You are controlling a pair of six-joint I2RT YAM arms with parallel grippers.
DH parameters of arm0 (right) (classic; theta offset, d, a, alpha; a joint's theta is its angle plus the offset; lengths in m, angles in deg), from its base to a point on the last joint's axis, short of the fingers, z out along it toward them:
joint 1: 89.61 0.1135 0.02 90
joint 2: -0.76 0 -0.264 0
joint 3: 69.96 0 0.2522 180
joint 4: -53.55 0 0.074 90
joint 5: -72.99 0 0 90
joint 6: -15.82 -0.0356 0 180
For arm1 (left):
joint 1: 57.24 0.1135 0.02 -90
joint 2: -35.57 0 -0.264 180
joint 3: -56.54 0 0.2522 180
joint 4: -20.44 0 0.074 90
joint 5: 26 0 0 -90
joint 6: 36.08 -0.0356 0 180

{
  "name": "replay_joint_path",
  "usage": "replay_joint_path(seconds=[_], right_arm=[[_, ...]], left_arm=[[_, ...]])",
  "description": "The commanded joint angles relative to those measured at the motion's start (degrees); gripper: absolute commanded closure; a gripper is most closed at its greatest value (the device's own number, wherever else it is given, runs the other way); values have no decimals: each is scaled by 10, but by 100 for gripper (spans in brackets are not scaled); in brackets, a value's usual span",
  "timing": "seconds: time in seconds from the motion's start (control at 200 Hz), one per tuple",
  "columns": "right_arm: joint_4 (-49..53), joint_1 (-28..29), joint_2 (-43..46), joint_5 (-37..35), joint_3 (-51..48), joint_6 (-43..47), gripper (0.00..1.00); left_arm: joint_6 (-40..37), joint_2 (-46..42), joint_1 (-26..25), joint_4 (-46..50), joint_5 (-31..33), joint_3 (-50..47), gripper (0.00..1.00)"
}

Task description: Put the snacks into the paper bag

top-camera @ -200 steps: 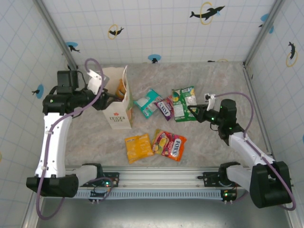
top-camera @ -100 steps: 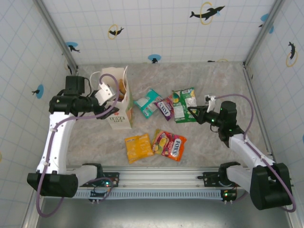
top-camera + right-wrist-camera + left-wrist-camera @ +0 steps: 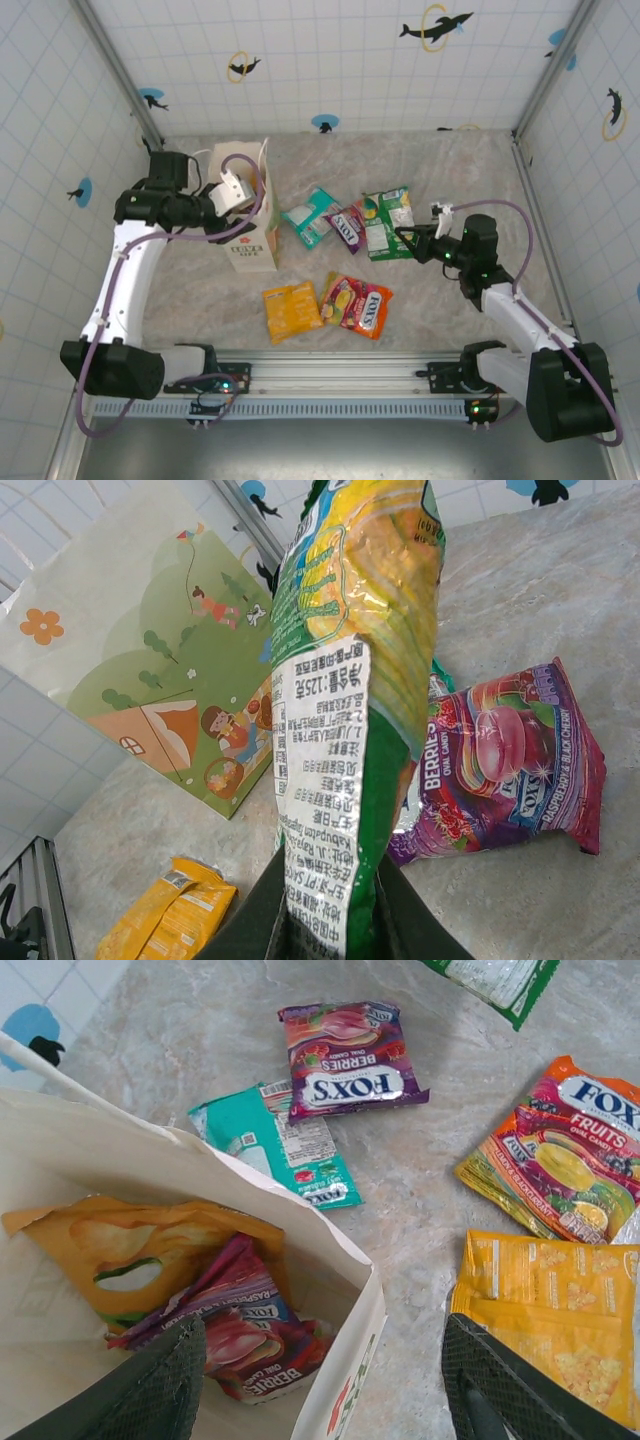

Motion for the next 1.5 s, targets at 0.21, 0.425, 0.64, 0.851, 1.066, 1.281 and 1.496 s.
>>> replay_joint_path(seconds=[0.21, 0.425, 0.64, 0.851, 1.066, 1.281, 1.496], right_arm=[[-32, 4, 10, -4, -11, 24, 91], [-42, 3, 10, -7, -7, 24, 91], [-44, 3, 15, -13, -9, 25, 91], [-45, 4, 20, -15, -12, 23, 91], [-44, 4, 25, -16, -12, 23, 91], [-38, 3, 36, -22, -16, 23, 91], [-35, 5, 50, -28, -18, 22, 91]], left_arm=[[-23, 11, -8, 16, 33, -11, 43], [-31, 32, -14, 13, 6, 14, 62], [-31, 35, -20, 18, -5, 18, 72], [-25, 22, -30, 12, -16, 10, 84], [-27, 19, -44, 15, -18, 6, 100], [-28, 18, -55, 21, -33, 10, 100], [-26, 20, -73, 20, -63, 22, 100]])
